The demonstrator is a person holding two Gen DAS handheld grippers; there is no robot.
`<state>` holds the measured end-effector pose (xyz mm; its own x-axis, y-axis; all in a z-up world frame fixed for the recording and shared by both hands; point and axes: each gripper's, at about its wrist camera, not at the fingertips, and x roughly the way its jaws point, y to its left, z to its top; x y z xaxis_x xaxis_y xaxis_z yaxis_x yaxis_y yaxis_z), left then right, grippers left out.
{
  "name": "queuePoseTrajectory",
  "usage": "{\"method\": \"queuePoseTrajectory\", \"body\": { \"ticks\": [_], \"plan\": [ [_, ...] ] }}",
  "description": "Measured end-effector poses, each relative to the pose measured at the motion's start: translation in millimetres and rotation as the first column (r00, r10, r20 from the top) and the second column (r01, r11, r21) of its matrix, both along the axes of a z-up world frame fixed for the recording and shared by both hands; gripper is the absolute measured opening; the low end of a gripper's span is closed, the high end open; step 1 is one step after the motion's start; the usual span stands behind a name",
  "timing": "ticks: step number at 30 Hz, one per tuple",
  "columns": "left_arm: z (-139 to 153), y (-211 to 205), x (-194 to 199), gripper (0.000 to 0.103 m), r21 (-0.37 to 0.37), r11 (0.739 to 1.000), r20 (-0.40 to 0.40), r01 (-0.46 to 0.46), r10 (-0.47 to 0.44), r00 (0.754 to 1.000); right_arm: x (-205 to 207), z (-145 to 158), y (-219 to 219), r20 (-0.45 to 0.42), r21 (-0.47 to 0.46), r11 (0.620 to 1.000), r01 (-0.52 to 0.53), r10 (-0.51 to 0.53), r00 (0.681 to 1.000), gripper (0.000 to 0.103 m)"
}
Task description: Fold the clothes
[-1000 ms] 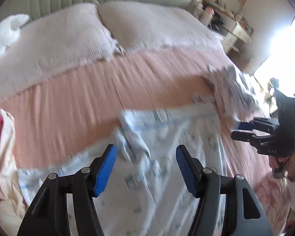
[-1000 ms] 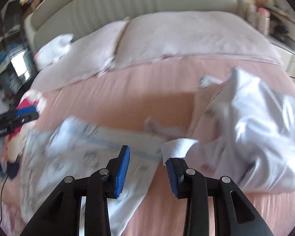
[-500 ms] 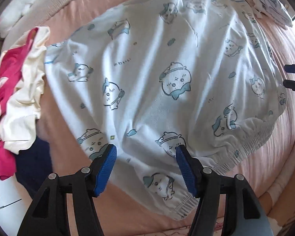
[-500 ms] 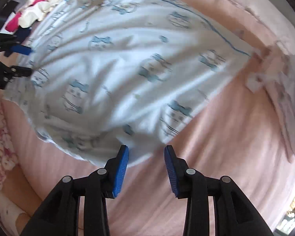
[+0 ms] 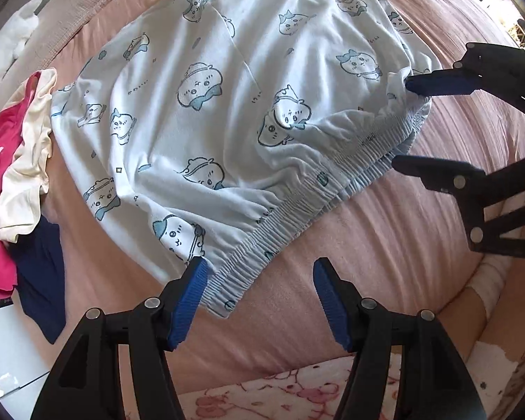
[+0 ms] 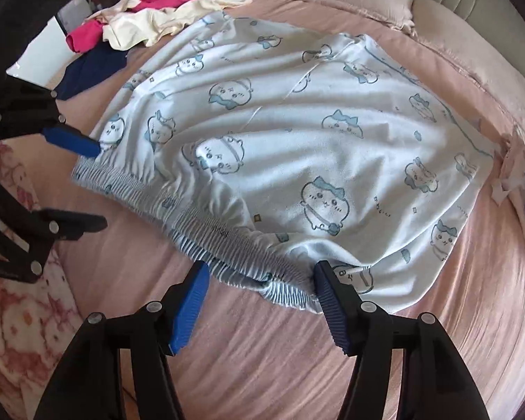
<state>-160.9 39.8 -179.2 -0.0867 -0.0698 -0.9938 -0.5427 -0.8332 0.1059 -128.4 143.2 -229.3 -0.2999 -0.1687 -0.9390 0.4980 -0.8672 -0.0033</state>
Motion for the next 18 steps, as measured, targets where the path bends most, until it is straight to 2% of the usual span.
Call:
{"method": "queuePoseTrajectory", "body": {
  "ticks": [2,5,7,10,12,13,15,18],
  "plan": [
    [-8,2,-5,0.061,-0.044,0.999,0.015,-0.007,0.007,1.000,4,1,-3,-0.029,0.024,0.999,-0.023,0.023,0.999,0.062],
    [-25,-7,-11,0.061,-0.114,0.993,0.063,-0.024,0.032,0.997,3,-9,-3,0.001,0.073,0.997,-0.019,0.019,1.000,0.062],
    [-19,-22,-17,0.061,-0.098,0.991,0.033,-0.087,0.091,0.995,3,-11,2,0.008,0.103,0.995,0.001,-0.001,1.000,0.062],
    [0,-49,-28,0.061,-0.019,0.975,-0.029,-0.220,0.220,0.975,3,2,26,-0.051,0.154,0.982,0.113,-0.107,0.993,0.062],
    [7,-60,-36,0.061,0.015,0.960,-0.059,-0.281,0.281,0.958,-3,10,46,-0.064,0.103,0.973,0.208,-0.202,0.977,0.062],
    [9,-63,-39,0.061,0.031,0.955,-0.061,-0.295,0.296,0.953,-5,13,49,-0.066,0.073,0.972,0.222,-0.217,0.974,0.062],
    [8,-60,-42,0.061,0.074,0.957,-0.025,-0.281,0.284,0.959,-7,16,49,-0.070,0.048,0.977,0.209,-0.205,0.976,0.062],
    [3,-52,-44,0.061,0.025,0.967,-0.063,-0.252,0.253,0.965,-14,10,34,-0.038,-0.006,0.989,0.145,-0.145,0.989,0.062]
  ]
}}
